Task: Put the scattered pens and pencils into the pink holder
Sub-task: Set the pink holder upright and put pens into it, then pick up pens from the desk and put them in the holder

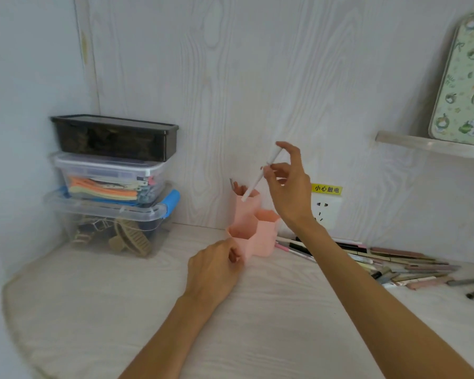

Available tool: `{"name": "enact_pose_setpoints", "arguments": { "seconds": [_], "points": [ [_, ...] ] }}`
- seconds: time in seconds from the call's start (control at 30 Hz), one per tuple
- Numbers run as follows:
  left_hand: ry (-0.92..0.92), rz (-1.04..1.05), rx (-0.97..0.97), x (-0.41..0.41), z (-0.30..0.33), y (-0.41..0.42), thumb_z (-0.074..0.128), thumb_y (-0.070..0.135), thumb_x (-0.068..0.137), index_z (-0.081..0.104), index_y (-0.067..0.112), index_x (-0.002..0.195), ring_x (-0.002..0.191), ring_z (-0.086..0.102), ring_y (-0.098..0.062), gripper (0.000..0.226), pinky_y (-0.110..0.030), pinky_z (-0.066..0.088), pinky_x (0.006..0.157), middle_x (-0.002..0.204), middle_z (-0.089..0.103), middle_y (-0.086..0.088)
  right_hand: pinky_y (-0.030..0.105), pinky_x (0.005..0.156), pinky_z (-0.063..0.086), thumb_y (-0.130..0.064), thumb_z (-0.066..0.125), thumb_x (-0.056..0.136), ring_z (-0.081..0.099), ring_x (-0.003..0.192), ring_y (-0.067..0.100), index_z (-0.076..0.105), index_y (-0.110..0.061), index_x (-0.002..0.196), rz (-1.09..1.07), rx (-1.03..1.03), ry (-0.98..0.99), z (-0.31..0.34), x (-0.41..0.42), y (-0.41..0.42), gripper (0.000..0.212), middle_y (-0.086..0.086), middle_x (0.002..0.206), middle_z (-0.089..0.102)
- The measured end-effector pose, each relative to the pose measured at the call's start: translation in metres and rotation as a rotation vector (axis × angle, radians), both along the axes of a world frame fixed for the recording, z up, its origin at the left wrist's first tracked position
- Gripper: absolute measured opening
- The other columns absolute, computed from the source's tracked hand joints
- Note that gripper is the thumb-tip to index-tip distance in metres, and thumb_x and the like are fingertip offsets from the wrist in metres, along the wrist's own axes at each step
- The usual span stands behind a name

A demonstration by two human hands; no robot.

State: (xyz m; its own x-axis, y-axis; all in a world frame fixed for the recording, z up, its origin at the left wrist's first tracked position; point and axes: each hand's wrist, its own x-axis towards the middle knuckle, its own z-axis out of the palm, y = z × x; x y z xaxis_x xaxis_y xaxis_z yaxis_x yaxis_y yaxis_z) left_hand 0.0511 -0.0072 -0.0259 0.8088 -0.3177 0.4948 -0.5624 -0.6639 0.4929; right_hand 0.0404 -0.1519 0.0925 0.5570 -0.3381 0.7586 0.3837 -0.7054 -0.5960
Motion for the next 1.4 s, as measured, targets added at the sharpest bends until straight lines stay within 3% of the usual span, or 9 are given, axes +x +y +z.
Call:
{"name": "enact_pose_setpoints", "arguments": {
  "seconds": [0.17, 0.3, 0.47, 0.57, 0.63, 0.77, 0.97, 1.07, 1.4],
  "points": [
    [0.016, -0.012, -0.018, 0.002, -0.001, -0.001, 0.059, 0.035, 0.085, 0.06, 0.029, 0.09, 0.085, 0.064, -0.016, 0.009, -0.028, 0.049, 0.074, 0.091, 0.068, 0.009, 0.024, 0.062, 0.048, -0.03, 0.064, 0.084, 0.057, 0.061, -0.009, 0.051, -0.036, 0.118, -0.006, -0.371, 0.222, -0.031, 0.001, 0.007, 0.037, -0.014, 0.083, 0.07],
    [0.015, -0.015, -0.026, 0.003, -0.002, -0.001, 0.059, 0.035, 0.084, 0.061, 0.027, 0.092, 0.085, 0.064, -0.018, 0.011, -0.029, 0.05, 0.074, 0.094, 0.069, 0.006, 0.019, 0.076, 0.04, -0.028, 0.059, 0.088, 0.058, 0.098, 0.009, 0.056, -0.034, 0.123, -0.044, -0.564, 0.282, -0.047, 0.005, 0.009, 0.035, -0.006, 0.111, 0.066],
    [0.008, -0.012, -0.022, 0.003, -0.003, 0.001, 0.058, 0.036, 0.086, 0.063, 0.022, 0.101, 0.089, 0.064, -0.02, 0.021, -0.028, 0.048, 0.077, 0.099, 0.069, 0.002, 0.034, 0.087, 0.04, -0.019, 0.043, 0.093, 0.043, 0.123, 0.025, 0.031, -0.026, 0.144, -0.099, -0.931, 0.32, -0.047, 0.014, 0.017, 0.053, 0.007, 0.122, 0.056],
    [0.0, -0.04, -0.019, 0.0, 0.001, 0.004, 0.058, 0.036, 0.085, 0.062, 0.031, 0.093, 0.083, 0.062, -0.014, 0.01, -0.025, 0.046, 0.071, 0.09, 0.066, 0.013, 0.032, 0.077, 0.042, -0.017, 0.045, 0.091, 0.052, 0.103, 0.02, 0.031, -0.028, 0.143, -0.051, -0.785, 0.287, -0.043, -0.001, 0.006, 0.055, 0.002, 0.122, 0.057],
    [0.004, -0.085, -0.011, -0.005, 0.005, 0.003, 0.058, 0.035, 0.084, 0.06, 0.033, 0.09, 0.075, 0.057, -0.007, 0.006, -0.022, 0.041, 0.067, 0.081, 0.059, 0.019, 0.027, 0.067, 0.04, -0.019, 0.047, 0.092, 0.051, 0.083, 0.013, 0.043, -0.032, 0.135, -0.063, -0.644, 0.253, -0.048, -0.023, -0.018, 0.046, -0.005, 0.1, 0.06],
    [0.007, -0.21, -0.015, -0.018, 0.011, -0.011, 0.06, 0.03, 0.085, 0.06, 0.038, 0.088, 0.074, 0.053, 0.002, 0.009, -0.011, 0.034, 0.061, 0.082, 0.057, 0.023, 0.026, 0.069, 0.044, -0.018, 0.052, 0.091, 0.057, 0.084, 0.013, 0.066, -0.031, 0.103, -0.231, -0.344, 0.435, -0.077, -0.069, -0.092, 0.022, -0.008, 0.087, 0.065],
    [-0.088, -0.455, 0.147, -0.027, 0.01, -0.073, 0.044, 0.009, 0.093, 0.056, 0.023, 0.127, 0.12, 0.049, -0.014, 0.039, -0.022, 0.037, 0.096, 0.128, 0.059, 0.002, 0.025, 0.07, 0.05, -0.005, 0.057, 0.085, 0.062, 0.082, 0.013, 0.063, -0.033, 0.08, -0.216, -0.023, 0.569, -0.108, -0.106, -0.137, 0.028, -0.009, 0.087, 0.065],
    [-0.1, -0.374, 0.329, -0.025, 0.002, -0.1, 0.037, 0.012, 0.094, 0.038, 0.019, 0.14, 0.131, 0.035, -0.019, 0.047, -0.029, 0.029, 0.107, 0.144, 0.042, 0.001, 0.028, 0.077, 0.048, -0.008, 0.06, 0.08, 0.058, 0.09, 0.015, 0.066, -0.028, 0.083, -0.221, -0.095, 0.579, -0.11, -0.104, -0.139, 0.021, -0.005, 0.09, 0.065],
    [-0.234, -0.387, 0.367, -0.014, 0.01, -0.097, 0.049, 0.028, 0.093, 0.062, 0.03, 0.107, 0.107, 0.039, -0.011, 0.019, -0.021, 0.027, 0.083, 0.111, 0.056, 0.013, 0.026, 0.08, 0.03, -0.028, 0.062, 0.083, 0.048, 0.098, 0.015, 0.068, -0.031, 0.092, -0.309, -0.316, 0.591, -0.104, -0.1, -0.143, 0.011, -0.007, 0.092, 0.053]
  ]
}}
